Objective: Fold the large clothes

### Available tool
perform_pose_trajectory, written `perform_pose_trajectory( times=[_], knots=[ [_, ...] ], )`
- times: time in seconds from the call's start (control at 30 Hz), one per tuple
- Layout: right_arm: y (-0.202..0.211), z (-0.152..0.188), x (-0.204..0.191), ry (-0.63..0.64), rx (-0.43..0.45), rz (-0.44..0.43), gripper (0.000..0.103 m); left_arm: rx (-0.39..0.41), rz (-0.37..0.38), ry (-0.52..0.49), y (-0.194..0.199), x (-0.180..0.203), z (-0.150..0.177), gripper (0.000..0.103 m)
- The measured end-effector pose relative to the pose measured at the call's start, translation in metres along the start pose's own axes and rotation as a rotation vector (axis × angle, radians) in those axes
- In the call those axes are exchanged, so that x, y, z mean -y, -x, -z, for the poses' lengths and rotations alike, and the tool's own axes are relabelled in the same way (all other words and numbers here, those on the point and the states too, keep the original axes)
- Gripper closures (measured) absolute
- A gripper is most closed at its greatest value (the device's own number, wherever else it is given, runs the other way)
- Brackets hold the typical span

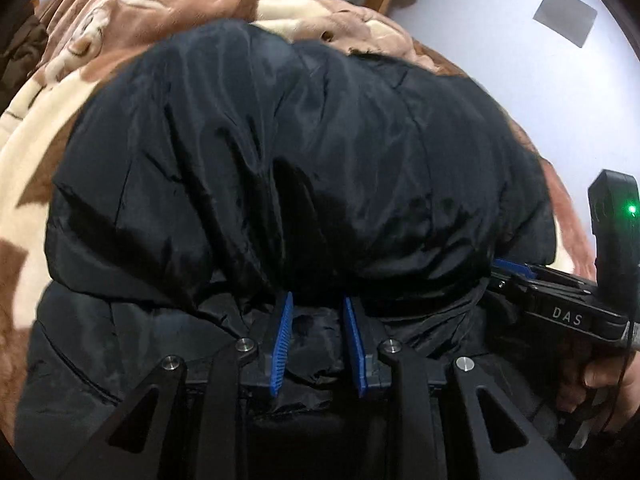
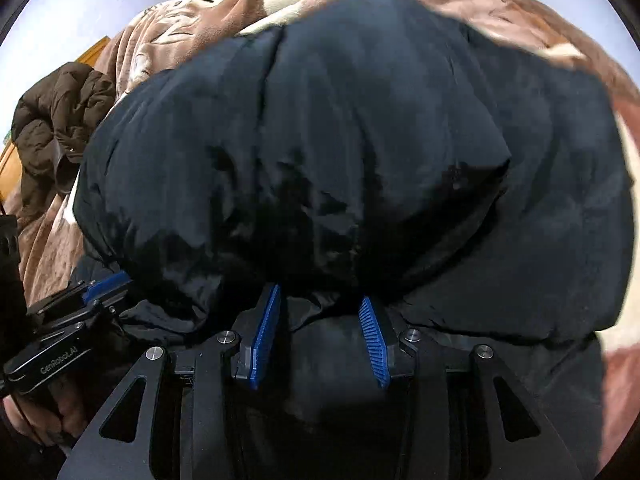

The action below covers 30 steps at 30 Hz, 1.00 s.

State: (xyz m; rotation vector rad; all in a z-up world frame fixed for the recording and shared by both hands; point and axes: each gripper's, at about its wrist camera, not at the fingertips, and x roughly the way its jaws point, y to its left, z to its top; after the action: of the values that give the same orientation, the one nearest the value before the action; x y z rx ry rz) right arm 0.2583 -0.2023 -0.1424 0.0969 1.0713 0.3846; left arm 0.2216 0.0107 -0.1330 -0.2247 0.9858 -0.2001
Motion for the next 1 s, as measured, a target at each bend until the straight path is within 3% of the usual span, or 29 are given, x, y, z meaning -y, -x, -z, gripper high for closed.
perform_pose_trajectory(
  times=[0.33,0.5,0.67,0.73,0.8,0.87,1.0],
  knots=[
    [0.01,-0.008,-0.006,0.004,-0.019,0.025,0.063,-0.033,-0.033,0.037,-0.015,0.007,-0.023,0.076],
    [0.065,-0.004,-0.014,0.049,0.105,0.039,0.063,-0.03,0.007,0.054,0.012,0.009,-0.019,0.073],
    [0.093,-0.027,-0.014,0.043,0.217,0.043,0.063,0.022,0.052,0.051,0.054,0.002,-0.019,0.073],
    [0.086,-0.044,-0.009,0.045,0.224,0.065,0.063,0.084,0.038,0.034,0.072,0.0,-0.03,0.072],
    [0.081,-0.051,0.003,0.03,0.223,0.073,0.063,0.156,0.007,0.037,0.082,-0.009,-0.052,0.059],
    [0.069,-0.061,0.011,0.009,0.214,0.08,0.063,0.193,-0.041,0.057,0.078,-0.02,-0.072,0.056],
    [0.039,-0.063,0.037,-0.031,0.151,0.114,0.063,0.132,-0.114,0.134,0.036,-0.055,-0.097,0.056]
  ],
)
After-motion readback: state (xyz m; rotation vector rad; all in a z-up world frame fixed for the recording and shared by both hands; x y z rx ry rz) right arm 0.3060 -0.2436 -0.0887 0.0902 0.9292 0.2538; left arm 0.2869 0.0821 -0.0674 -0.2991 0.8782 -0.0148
